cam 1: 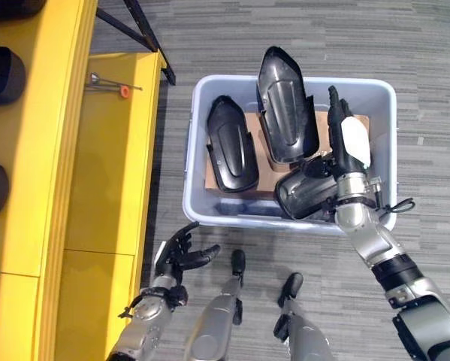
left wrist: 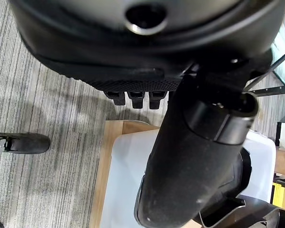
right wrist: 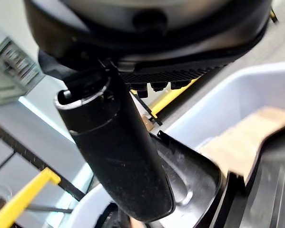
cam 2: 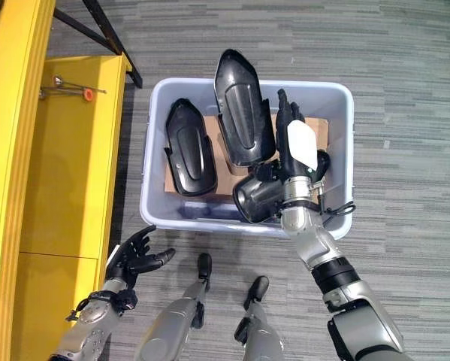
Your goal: Move parts from the plastic box to the shelf.
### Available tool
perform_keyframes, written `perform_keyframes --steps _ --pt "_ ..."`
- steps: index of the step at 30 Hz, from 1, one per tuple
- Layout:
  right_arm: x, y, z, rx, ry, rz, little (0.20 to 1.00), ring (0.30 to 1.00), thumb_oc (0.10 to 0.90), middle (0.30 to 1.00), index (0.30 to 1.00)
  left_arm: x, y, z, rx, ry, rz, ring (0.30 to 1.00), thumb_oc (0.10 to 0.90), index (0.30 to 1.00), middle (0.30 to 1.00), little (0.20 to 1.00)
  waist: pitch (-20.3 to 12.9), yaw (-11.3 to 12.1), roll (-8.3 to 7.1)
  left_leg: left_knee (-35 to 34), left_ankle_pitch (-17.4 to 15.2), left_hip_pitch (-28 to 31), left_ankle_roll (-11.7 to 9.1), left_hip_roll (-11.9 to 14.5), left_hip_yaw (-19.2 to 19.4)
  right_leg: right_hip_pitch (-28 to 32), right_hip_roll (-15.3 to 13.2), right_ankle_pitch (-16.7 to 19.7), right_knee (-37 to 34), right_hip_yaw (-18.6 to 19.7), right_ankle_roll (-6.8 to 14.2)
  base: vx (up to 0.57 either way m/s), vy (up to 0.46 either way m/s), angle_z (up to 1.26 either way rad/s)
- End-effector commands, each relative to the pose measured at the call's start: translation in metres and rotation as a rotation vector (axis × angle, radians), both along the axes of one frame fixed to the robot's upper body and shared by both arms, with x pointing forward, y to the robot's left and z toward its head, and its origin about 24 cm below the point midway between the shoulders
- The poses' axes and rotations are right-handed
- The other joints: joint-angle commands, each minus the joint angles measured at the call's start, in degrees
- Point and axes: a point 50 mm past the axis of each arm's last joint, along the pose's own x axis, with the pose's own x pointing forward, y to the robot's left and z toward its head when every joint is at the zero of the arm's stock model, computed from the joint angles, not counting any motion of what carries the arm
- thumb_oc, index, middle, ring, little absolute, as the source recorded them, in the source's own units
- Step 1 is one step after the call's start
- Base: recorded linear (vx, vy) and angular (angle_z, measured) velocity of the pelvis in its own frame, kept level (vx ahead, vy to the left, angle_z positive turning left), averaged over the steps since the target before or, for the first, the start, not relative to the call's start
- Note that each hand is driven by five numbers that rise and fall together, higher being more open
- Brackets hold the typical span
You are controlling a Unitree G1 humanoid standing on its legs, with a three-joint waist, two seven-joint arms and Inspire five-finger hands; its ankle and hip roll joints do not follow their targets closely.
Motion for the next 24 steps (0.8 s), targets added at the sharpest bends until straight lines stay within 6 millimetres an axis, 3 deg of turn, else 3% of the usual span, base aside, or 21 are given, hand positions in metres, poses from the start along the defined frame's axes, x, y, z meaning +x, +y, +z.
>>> perform_keyframes --steps 1,17,24 --pt "-0.008 0.02 0.06 -0.099 -0.288 0.073 1.0 1.0 0.9 1.0 1.0 0.015 -0.017 0.031 0.003 -0.186 -0.075 1.0 0.9 1.0 1.0 1.0 -3.2 0.2 -0.85 2.5 -1.2 0.5 -5.8 5.7 0.8 -5.5 -3.7 3.0 2.4 0.7 3.1 -0.02 -0.042 0.0" --pt "-0.001 0.029 0.062 -0.16 -0.252 0.099 1.0 1.0 0.9 1.0 1.0 0.019 -0.016 0.037 0.016 -0.217 -0.059 1.0 0.9 1.0 1.0 1.0 -1.2 0.9 -1.72 2.7 -0.8 -1.5 -6.2 6.3 0.4 -7.3 -3.0 3.2 2.4 0.5 2.9 0.0 -0.002 0.0" --pt "0.002 0.033 0.081 -0.154 -0.302 0.105 1.0 1.0 0.9 1.0 1.0 0.021 -0.016 0.041 0.012 -0.237 -0.049 1.0 0.9 1.0 1.0 1.0 0.1 1.3 -1.74 3.9 -1.1 -3.2 -6.1 6.1 0.2 -8.3 -3.3 3.2 2.9 0.3 2.8 0.0 0.0 0.0"
